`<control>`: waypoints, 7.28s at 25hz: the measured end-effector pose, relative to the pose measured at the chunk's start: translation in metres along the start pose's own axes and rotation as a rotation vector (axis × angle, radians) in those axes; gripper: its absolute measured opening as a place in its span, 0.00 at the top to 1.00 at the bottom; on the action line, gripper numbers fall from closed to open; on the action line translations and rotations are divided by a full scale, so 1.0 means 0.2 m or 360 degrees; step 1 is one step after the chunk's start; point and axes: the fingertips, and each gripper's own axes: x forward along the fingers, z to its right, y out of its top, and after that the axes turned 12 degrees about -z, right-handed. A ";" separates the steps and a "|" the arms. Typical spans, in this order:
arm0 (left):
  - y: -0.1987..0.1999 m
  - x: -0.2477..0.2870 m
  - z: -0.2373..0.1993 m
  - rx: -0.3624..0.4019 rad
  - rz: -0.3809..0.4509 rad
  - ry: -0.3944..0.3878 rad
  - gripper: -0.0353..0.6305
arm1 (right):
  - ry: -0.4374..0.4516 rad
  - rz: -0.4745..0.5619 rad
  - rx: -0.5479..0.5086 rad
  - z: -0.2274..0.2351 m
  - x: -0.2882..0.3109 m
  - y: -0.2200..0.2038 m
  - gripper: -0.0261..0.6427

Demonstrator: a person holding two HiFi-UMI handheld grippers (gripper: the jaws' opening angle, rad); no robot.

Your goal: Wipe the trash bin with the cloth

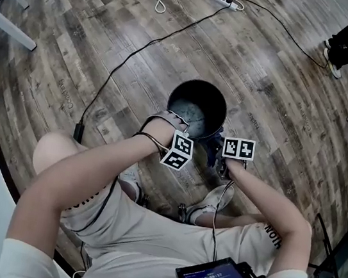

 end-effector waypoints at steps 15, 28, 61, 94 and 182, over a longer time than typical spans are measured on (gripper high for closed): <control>0.03 0.04 0.00 0.0048 -0.0034 -0.0015 0.86 | -0.0125 -0.0076 0.0239 0.43 0.68 -0.17 0.86; -0.05 0.03 0.03 0.0026 0.0011 -0.0056 0.74 | -0.0081 -0.0157 0.0138 0.16 0.07 -0.18 0.86; 0.15 -0.02 0.01 -0.0087 0.0060 -0.0104 0.89 | -0.0110 -0.0098 0.0074 0.30 0.51 -0.19 0.86; -0.07 0.02 0.01 0.0078 -0.0037 0.0024 0.84 | 0.0062 0.0016 -0.0041 -0.27 -0.19 -0.12 0.86; -0.06 0.03 0.03 0.0090 -0.0046 -0.0047 0.73 | -0.0097 -0.0152 0.0203 0.23 0.04 -0.16 0.86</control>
